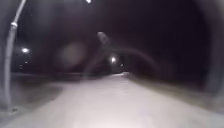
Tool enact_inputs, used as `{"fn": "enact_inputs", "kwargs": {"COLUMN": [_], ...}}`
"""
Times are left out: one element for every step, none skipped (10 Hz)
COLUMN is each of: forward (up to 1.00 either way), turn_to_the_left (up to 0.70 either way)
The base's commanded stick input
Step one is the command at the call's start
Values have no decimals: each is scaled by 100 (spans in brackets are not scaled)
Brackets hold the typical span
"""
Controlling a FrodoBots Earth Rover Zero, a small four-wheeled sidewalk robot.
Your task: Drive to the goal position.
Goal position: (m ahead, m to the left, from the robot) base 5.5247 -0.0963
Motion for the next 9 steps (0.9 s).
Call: {"fn": "enact_inputs", "kwargs": {"forward": [70, 70, 70, 70, 70, 70, 70, 70, 70], "turn_to_the_left": [0, 0, 0, 0, 0, 0, 0, 0, 0]}}
